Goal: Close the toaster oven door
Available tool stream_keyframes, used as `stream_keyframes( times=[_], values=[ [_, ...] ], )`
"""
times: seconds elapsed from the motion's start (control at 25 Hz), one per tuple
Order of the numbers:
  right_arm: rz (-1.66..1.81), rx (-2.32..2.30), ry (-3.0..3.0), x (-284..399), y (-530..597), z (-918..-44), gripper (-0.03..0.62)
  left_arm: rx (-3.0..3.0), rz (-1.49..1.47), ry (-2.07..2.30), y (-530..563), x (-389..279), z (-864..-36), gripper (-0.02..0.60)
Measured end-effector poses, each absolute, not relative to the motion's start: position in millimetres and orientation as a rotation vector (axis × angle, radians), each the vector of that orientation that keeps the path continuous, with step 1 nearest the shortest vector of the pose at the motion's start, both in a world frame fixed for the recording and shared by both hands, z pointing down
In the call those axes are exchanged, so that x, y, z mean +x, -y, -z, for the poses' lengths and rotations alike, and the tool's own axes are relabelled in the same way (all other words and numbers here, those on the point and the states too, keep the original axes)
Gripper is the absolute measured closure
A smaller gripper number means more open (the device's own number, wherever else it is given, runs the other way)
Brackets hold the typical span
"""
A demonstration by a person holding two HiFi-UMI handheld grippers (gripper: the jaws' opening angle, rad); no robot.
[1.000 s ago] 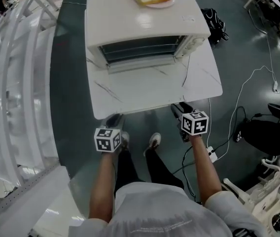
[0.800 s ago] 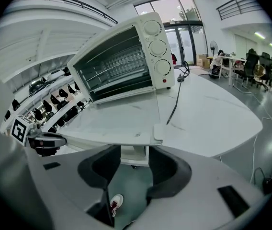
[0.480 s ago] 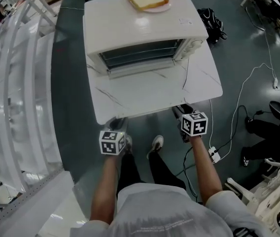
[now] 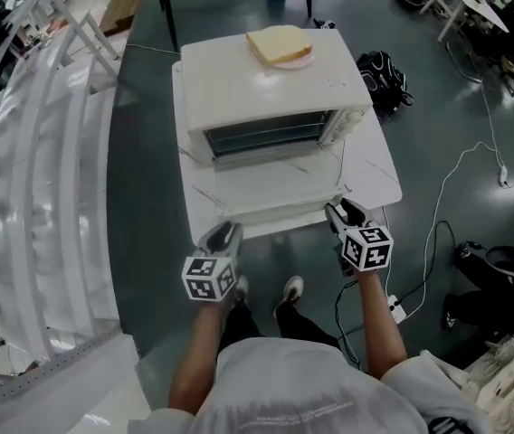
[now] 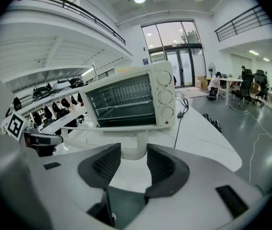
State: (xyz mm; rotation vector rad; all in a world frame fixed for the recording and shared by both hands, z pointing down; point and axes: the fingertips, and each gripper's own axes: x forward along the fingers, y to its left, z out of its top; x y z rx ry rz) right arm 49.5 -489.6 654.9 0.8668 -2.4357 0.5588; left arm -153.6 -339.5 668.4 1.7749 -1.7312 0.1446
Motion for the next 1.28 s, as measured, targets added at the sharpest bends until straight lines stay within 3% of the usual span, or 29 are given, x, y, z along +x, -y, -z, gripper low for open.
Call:
stream_keyframes(
  times=[0.56,0.76,0.84,1.28],
  values=[
    [-0.335,0.853,2.609,-11.0,548.5,-558.6,0.419,1.823,0.011,1.898,421.9,-213.7,-564.2,0.491],
    [-0.305,0.855,2.622,-33.2,574.2,-546.5,0.419,1.824,-0.030,1.936,445.5,-230.8,-556.1,0.491],
    [-0.316,0.852,2.621,-39.3,581.2,-543.9,0.419,1.856,-0.138,1.885,452.5,-223.8,-563.6,0.543],
    [-0.312,0.834,2.610,-44.9,586.8,-544.0,0.424,1.930,-0.188,1.832,464.1,-200.6,-576.5,0.543]
  ],
)
